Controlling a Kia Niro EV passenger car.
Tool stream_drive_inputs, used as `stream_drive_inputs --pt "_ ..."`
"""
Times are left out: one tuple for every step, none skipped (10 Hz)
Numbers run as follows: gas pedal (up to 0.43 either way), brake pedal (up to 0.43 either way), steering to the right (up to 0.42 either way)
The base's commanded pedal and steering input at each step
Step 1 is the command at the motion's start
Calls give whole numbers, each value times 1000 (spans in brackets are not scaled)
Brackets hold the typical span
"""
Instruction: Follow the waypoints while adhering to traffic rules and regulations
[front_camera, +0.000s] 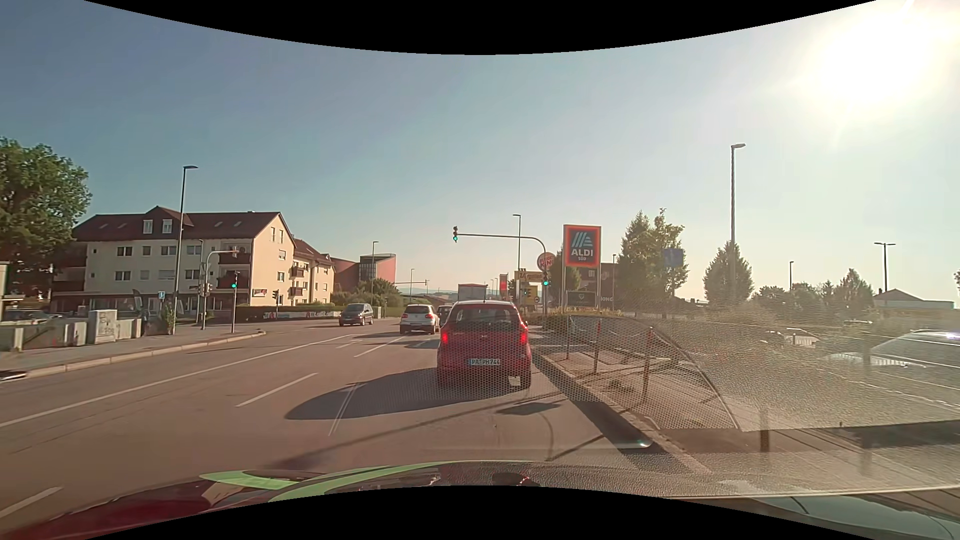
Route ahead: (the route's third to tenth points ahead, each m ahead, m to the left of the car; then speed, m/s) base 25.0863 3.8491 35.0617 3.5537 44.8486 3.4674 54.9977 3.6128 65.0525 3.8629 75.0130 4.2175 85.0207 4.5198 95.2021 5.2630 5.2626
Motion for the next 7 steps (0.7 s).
stream_drive_inputs --pt "20 0 -8" --pt "20 0 -8" --pt "28 0 -6" --pt "28 0 -4" --pt "20 0 -2" --pt "20 0 -1" --pt "20 0 -1"
